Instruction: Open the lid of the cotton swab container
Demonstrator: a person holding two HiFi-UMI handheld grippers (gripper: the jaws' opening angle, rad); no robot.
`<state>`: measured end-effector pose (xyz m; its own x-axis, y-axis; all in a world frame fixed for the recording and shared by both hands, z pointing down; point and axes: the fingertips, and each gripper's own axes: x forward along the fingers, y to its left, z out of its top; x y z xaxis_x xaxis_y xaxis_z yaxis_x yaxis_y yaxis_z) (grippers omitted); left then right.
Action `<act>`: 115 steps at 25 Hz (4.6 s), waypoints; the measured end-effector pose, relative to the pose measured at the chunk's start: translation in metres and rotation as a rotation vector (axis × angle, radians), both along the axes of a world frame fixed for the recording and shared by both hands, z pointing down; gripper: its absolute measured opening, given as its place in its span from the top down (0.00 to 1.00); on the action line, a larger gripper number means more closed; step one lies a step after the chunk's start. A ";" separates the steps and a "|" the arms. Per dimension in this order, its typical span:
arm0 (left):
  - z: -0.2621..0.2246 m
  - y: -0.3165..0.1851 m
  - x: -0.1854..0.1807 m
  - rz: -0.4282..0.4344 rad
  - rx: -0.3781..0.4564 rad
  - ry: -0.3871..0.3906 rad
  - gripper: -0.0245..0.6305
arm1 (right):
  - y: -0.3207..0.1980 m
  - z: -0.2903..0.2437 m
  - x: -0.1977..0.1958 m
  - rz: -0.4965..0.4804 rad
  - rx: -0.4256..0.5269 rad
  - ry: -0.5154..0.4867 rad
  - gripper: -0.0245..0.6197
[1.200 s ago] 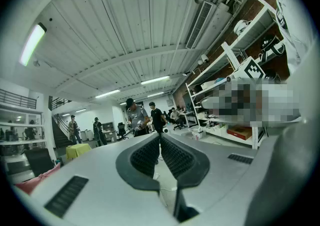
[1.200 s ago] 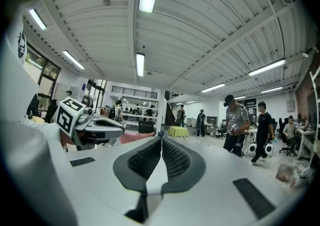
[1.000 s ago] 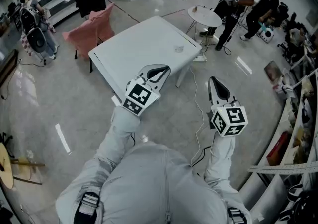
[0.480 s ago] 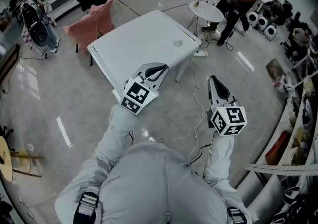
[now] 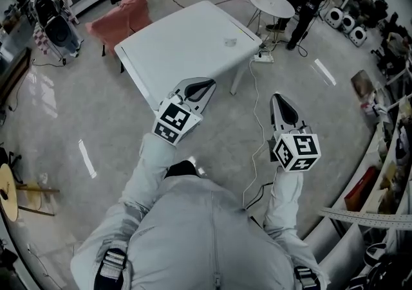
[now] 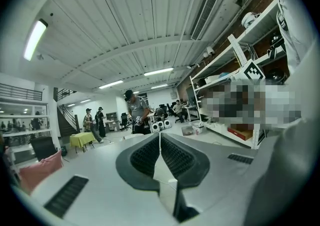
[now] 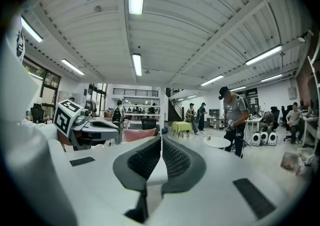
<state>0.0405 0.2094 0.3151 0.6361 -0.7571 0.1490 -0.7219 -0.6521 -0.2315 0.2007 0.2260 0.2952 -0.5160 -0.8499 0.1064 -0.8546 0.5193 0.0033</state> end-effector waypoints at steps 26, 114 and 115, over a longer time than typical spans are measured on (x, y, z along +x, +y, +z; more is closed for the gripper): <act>0.021 -0.206 -0.014 0.004 -0.014 0.019 0.92 | -0.203 0.013 -0.014 0.010 -0.006 0.005 0.90; 0.351 -0.585 0.025 0.347 -0.576 -0.058 0.53 | -0.566 0.215 0.005 0.033 -0.461 0.039 0.90; 0.350 -0.585 0.026 0.348 -0.572 -0.063 0.53 | -0.566 0.215 0.003 0.031 -0.460 0.039 0.90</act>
